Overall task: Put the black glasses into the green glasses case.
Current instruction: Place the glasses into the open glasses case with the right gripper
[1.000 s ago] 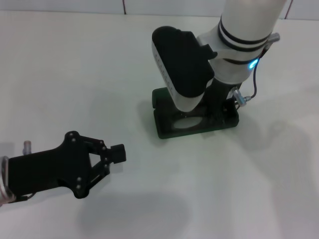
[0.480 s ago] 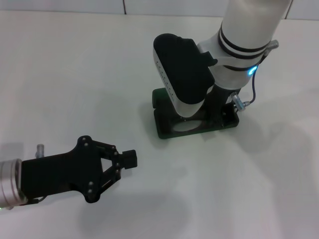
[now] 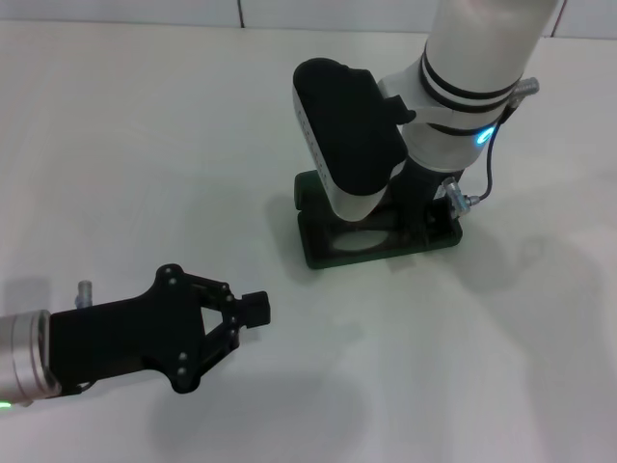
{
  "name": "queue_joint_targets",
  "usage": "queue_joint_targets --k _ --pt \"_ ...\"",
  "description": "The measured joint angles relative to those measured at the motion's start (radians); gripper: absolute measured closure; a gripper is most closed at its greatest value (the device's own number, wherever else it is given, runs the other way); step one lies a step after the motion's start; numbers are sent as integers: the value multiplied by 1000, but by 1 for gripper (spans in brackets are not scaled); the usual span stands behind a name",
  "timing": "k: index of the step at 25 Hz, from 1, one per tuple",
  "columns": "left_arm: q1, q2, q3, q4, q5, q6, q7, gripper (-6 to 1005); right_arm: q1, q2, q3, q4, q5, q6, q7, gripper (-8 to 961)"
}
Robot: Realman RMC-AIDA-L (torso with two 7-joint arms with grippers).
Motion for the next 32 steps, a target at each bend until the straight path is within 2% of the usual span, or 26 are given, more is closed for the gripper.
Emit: queue_joint_targets --k 7,32 --pt "5 0 0 -2 0 -1 10 949 21 0 0 45 6 3 35 886" --pt "-2 3 0 -18 0 -21 15 948 15 0 3 36 -28 32 50 883"
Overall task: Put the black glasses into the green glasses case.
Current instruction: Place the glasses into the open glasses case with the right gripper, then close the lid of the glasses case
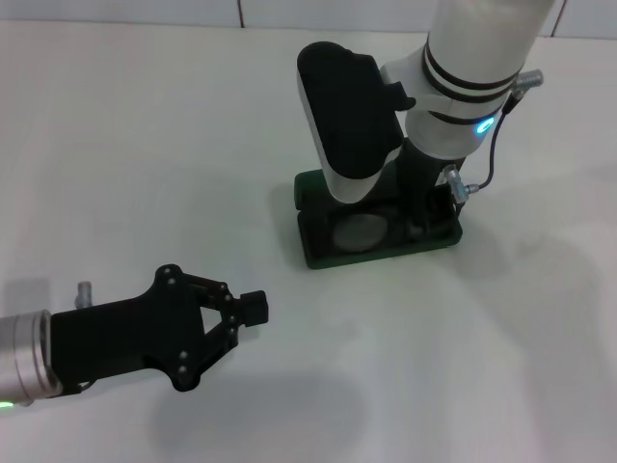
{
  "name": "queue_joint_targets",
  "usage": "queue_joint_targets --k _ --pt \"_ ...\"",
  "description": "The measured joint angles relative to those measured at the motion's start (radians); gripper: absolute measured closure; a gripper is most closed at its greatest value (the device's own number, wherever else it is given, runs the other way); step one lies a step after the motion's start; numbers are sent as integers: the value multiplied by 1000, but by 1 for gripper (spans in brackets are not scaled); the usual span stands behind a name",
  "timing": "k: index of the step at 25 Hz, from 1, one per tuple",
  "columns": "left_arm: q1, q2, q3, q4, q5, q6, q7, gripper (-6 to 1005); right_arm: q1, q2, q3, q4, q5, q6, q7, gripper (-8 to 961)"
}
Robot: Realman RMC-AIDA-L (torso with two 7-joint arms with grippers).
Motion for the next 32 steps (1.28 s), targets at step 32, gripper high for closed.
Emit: queue_joint_targets --k 32 --pt "-215 82 -132 41 -15 -58 -253 938 -812 -1 521 -828 196 -96 -61 833"
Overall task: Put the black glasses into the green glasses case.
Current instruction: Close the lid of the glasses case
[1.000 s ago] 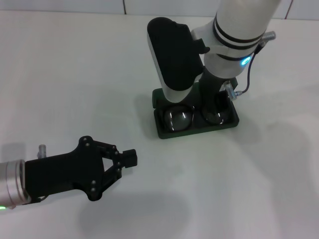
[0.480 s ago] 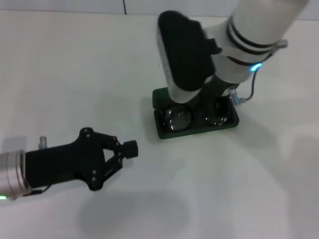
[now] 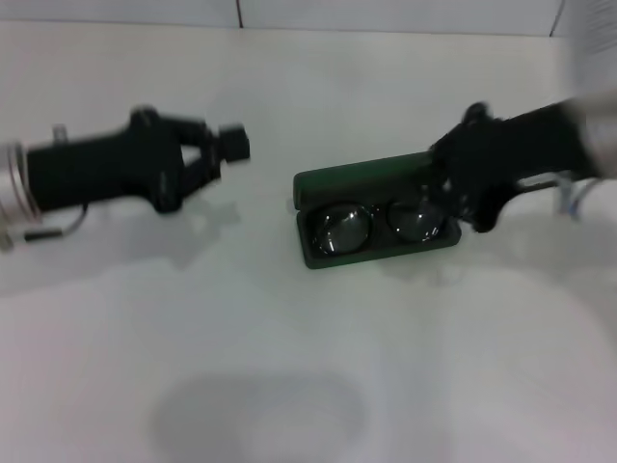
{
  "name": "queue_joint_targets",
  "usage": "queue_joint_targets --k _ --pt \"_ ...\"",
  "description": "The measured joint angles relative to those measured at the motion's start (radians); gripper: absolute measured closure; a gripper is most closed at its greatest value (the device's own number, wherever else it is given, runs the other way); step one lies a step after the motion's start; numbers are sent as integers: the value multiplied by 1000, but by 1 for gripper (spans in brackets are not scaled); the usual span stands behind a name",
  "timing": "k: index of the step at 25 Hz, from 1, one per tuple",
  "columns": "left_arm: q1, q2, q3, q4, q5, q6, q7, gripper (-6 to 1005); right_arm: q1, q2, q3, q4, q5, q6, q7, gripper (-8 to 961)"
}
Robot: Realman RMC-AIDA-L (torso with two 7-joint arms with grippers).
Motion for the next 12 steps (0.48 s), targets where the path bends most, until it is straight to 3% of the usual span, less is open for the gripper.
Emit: queue_joint_targets --k 3,6,9,12 --pt "-49 37 -2 36 2 -42 -102 933 -91 0 122 36 212 -63 -87 829" --pt "-115 46 2 41 25 -108 -166 881 -199 0 204 106 365 -102 -151 824" --pt "-212 24 22 28 87 -178 -217 804 -296 1 268 194 443 -146 -229 792" --pt "-279 -20 26 26 195 -246 -259 773 -318 -4 315 364 511 -200 -322 706"
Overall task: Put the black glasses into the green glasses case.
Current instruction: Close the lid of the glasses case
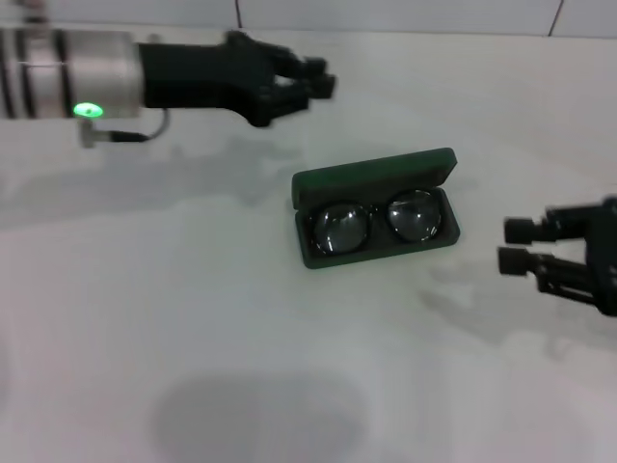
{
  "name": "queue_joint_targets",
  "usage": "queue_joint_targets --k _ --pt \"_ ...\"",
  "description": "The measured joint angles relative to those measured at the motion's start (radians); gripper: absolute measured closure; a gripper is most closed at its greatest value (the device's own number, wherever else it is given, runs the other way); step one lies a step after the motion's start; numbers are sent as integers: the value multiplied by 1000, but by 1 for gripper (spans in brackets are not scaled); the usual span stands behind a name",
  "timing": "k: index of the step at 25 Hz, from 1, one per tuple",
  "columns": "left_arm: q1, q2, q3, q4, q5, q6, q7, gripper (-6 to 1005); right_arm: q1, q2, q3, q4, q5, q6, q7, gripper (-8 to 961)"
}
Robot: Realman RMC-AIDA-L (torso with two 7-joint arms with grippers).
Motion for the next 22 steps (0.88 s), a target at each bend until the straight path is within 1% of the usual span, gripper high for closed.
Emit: queue_joint_targets --k 2,5,7,10,12,19,22 --pt "-41 -36 0 -1 82 -59 -31 768 5 -3 47 123 22 -32 -62 649" --pt "-86 -80 0 -6 162 -119 -63 768 25 -2 111 270 29 -59 -172 648" --pt "-95 -93 5 -17 179 -143 -67 770 43 -3 135 341 40 -60 -227 648" --pt "-120 -96 18 -60 180 -186 -65 773 66 -5 180 401 41 -61 -270 647" --pt "-132 -96 21 -85 180 -210 -57 774 79 -6 192 416 35 -55 -278 646" --pt "-142 -101 41 -131 180 -288 -27 775 100 -8 187 430 29 -1 -288 649" --pt "-143 -100 61 -140 181 -302 -29 776 113 -10 190 458 23 7 -294 650"
